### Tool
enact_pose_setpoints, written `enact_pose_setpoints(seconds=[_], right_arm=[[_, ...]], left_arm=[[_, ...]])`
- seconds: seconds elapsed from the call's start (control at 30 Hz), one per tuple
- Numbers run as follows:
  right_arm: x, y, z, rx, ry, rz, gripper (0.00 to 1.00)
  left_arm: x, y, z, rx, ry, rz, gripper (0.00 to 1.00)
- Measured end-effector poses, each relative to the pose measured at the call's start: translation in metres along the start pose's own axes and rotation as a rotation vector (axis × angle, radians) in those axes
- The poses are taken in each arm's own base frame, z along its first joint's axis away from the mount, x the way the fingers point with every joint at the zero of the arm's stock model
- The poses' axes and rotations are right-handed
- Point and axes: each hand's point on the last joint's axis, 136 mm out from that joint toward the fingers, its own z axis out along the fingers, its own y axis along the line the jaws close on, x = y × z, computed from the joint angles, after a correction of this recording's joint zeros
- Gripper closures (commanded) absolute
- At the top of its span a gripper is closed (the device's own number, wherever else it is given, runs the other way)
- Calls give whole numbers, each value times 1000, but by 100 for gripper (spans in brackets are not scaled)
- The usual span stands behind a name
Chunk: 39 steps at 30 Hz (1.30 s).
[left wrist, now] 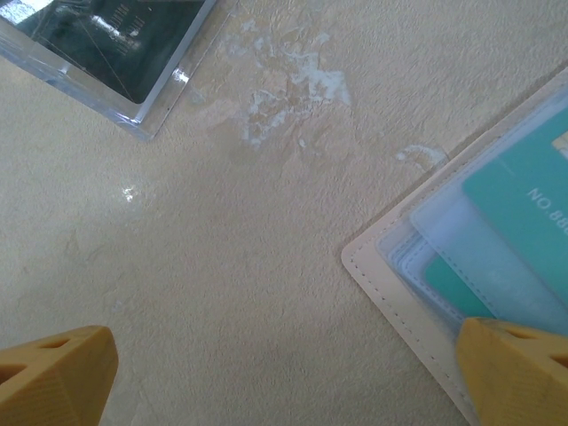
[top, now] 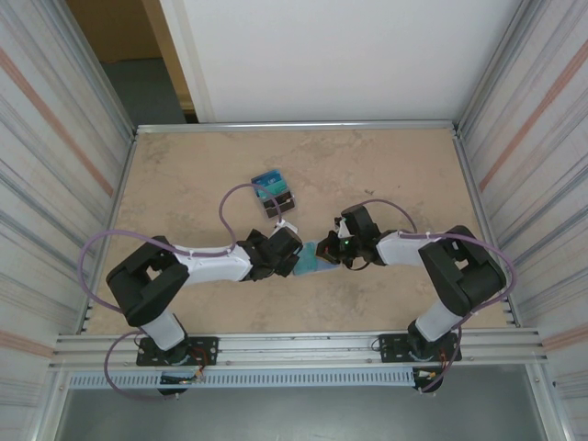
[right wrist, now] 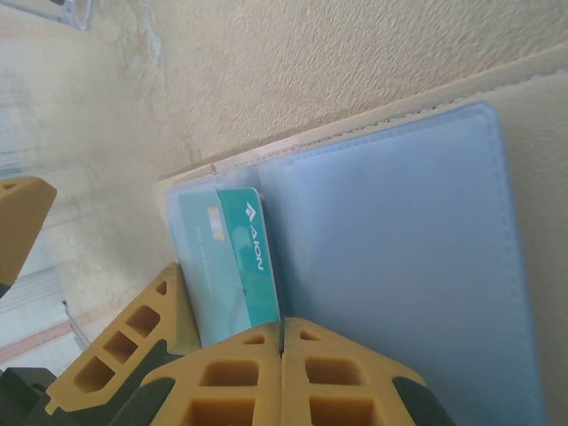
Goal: Take the credit cards out of the card holder
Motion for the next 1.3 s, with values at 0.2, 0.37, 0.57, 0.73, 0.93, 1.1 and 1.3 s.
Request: enact_pose_setpoints(seconds=[0.2, 0.37, 0.57, 0.73, 0.93, 1.1, 1.3], right_arm=[[0, -5, -5, 35, -12, -11, 100], [-1, -10, -10, 77, -27, -32, 100], [-3, -11, -15, 105, -39, -49, 100], [-2, -15, -15, 122, -38, -52, 100], [-2, -15, -15, 129, -36, -51, 100], [-2, -15, -15, 128, -36, -52, 100], [-2, -14, -14, 126, -36, -54, 100]], left_arm=[[0, 0, 0, 0, -1, 1, 1], [-1, 1, 0, -4, -5, 16, 1], [-2, 1, 0, -7, -10, 42, 1], [-5, 2, -1, -13, -14, 63, 1], [-10, 4, -7, -8, -25, 75, 1], [-27, -1, -12, 21, -62, 65, 1], [-44, -10, -10, 54, -100, 62, 1]])
